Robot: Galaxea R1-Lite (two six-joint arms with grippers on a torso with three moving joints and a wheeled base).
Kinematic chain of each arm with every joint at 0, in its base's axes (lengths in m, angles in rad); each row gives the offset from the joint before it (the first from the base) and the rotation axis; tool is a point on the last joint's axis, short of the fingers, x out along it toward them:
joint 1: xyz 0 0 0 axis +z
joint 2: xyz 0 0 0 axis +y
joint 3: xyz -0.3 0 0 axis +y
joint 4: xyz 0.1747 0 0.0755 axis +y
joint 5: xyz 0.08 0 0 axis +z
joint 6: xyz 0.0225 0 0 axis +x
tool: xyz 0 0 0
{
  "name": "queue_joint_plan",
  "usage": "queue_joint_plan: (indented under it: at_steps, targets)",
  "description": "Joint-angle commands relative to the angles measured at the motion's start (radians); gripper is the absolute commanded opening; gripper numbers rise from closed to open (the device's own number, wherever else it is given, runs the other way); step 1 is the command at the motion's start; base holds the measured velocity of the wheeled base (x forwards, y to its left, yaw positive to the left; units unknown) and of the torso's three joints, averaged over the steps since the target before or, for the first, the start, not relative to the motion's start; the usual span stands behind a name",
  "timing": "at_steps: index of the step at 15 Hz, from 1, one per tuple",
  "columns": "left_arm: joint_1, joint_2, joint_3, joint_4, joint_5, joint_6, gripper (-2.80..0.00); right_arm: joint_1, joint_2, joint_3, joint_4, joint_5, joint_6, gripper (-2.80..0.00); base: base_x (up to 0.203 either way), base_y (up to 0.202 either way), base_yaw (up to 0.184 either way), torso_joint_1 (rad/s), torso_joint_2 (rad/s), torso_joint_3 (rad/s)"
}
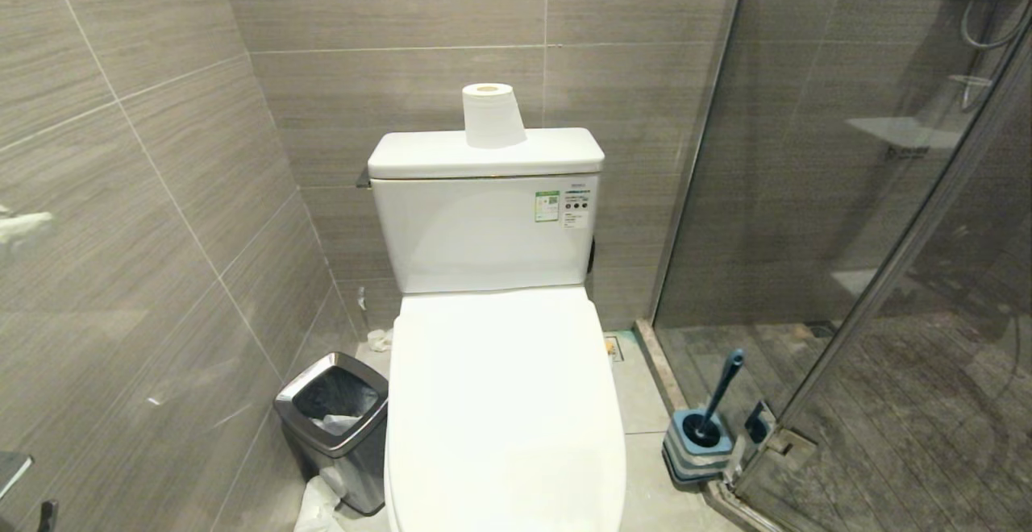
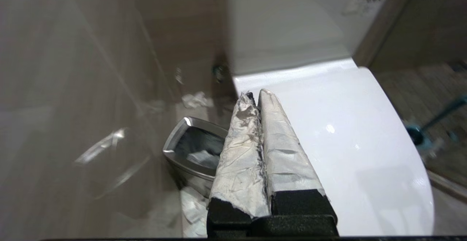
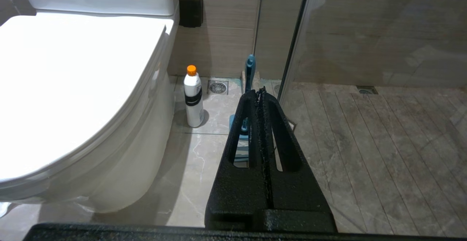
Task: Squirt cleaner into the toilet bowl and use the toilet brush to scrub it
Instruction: Use the left hand to lift the toilet lid slightly
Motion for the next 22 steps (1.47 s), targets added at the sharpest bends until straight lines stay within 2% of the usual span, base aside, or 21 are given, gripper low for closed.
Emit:
queue_joint_plan:
  at_steps: [1, 5, 8, 12, 16, 19, 22]
  targets:
    - [0.029, 0.201, -0.044, -0.002, -0.102, 0.000, -2.80, 0.000, 0.000, 0.000, 0.000, 0.000, 0.000, -2.80, 0.000, 0.000, 0.000, 0.000, 0.00, 0.000]
    - [0.116, 0.408, -0.073, -0.126, -0.313, -0.002, -2.80, 0.000, 0.000, 0.000, 0.000, 0.000, 0.000, -2.80, 0.000, 0.000, 0.000, 0.000, 0.00, 0.000]
    - [0.167, 0.495, -0.073, -0.152, -0.372, -0.002, -2.80, 0.000, 0.001, 0.000, 0.000, 0.000, 0.000, -2.80, 0.000, 0.000, 0.000, 0.000, 0.00, 0.000]
    - [0.190, 0.592, -0.060, -0.156, -0.503, -0.006, -2.80, 0.000, 0.002, 0.000, 0.000, 0.000, 0.000, -2.80, 0.000, 0.000, 0.000, 0.000, 0.00, 0.000]
    - [0.193, 0.699, -0.043, -0.218, -0.744, -0.101, -2.80, 0.000, 0.000, 0.000, 0.000, 0.000, 0.000, -2.80, 0.000, 0.000, 0.000, 0.000, 0.00, 0.000]
    - [0.196, 0.812, -0.030, -0.266, -0.887, -0.115, -2.80, 0.000, 0.000, 0.000, 0.000, 0.000, 0.000, -2.80, 0.000, 0.000, 0.000, 0.000, 0.00, 0.000]
    - [0.189, 0.933, -0.012, -0.346, -0.928, -0.106, -2.80, 0.000, 0.000, 0.000, 0.000, 0.000, 0.000, -2.80, 0.000, 0.000, 0.000, 0.000, 0.00, 0.000]
